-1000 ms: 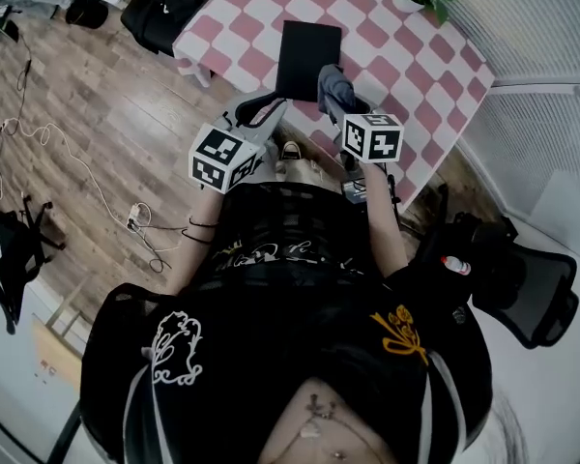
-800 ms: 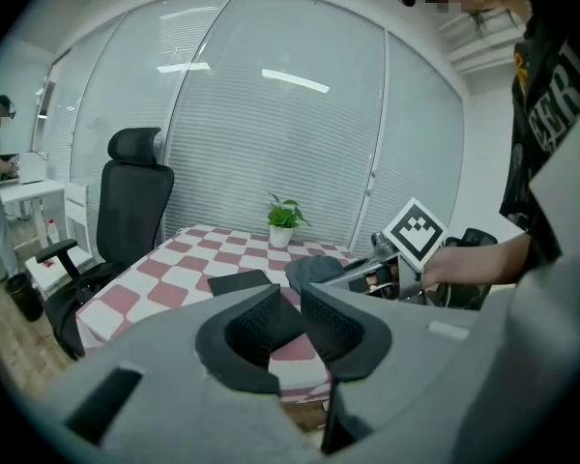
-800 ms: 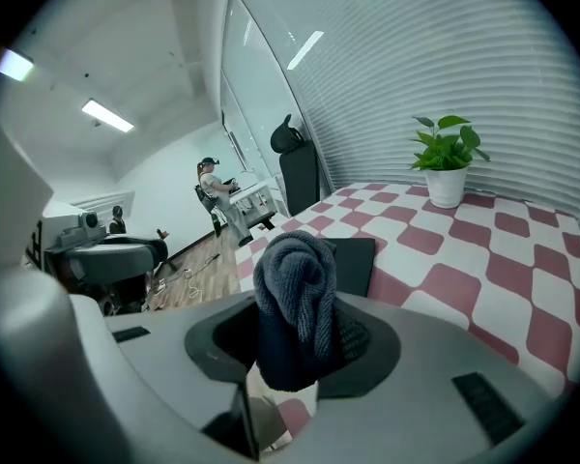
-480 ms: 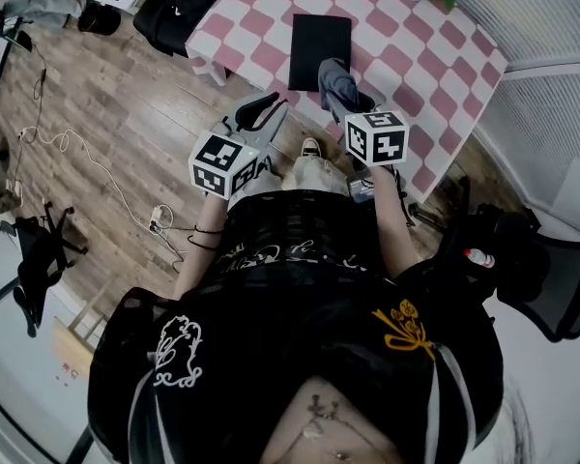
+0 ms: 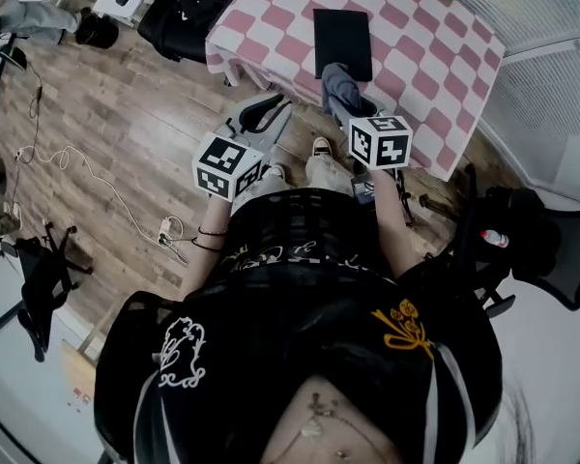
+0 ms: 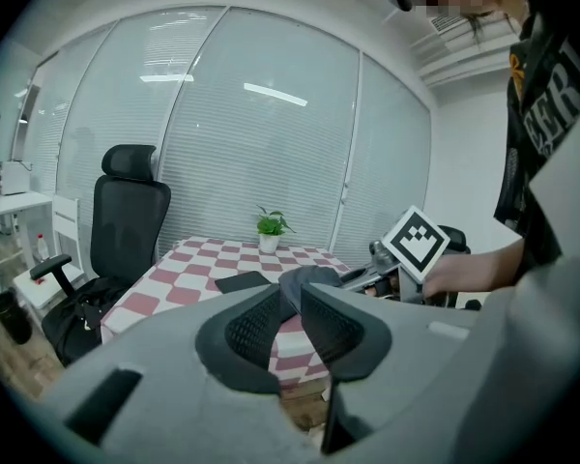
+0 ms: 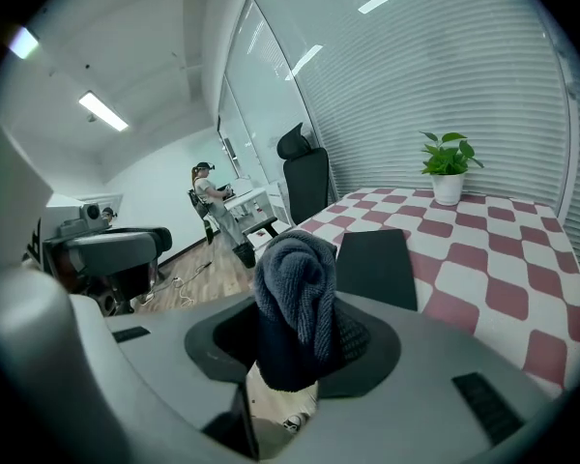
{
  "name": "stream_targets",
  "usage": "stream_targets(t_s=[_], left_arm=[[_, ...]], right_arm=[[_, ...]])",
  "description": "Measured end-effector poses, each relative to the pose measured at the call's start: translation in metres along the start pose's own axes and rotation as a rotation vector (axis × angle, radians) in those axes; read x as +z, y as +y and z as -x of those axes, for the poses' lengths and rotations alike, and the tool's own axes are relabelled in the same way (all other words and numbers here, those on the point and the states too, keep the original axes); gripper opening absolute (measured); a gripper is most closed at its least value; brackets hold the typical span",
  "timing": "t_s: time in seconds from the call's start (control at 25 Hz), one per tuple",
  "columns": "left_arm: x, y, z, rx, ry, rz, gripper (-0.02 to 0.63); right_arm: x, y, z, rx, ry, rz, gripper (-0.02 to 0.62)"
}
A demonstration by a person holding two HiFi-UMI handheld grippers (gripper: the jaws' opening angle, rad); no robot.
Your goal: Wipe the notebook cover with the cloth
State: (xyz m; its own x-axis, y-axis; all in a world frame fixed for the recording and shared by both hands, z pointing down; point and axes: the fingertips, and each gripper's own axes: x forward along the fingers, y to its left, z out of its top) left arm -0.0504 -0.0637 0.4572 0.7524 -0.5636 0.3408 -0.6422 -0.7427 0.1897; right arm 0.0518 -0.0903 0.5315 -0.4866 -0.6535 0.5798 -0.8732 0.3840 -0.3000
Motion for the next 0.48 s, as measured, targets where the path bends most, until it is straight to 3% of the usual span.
stream_targets(t_s=[0.28, 0.48], left_arm=[[-0.022, -0.002, 0.055, -0.108, -0.020, -0.014, 0.075], [-0.035, -0.012, 0.072, -0.179, -0.022, 0.000, 0.075]], right_arm=[[-0.024, 0.066, 0.018, -0.055, -0.049, -0.069, 0.132], [-0.044, 0.093, 0.037, -0.102, -0.033, -0.056, 0.132]])
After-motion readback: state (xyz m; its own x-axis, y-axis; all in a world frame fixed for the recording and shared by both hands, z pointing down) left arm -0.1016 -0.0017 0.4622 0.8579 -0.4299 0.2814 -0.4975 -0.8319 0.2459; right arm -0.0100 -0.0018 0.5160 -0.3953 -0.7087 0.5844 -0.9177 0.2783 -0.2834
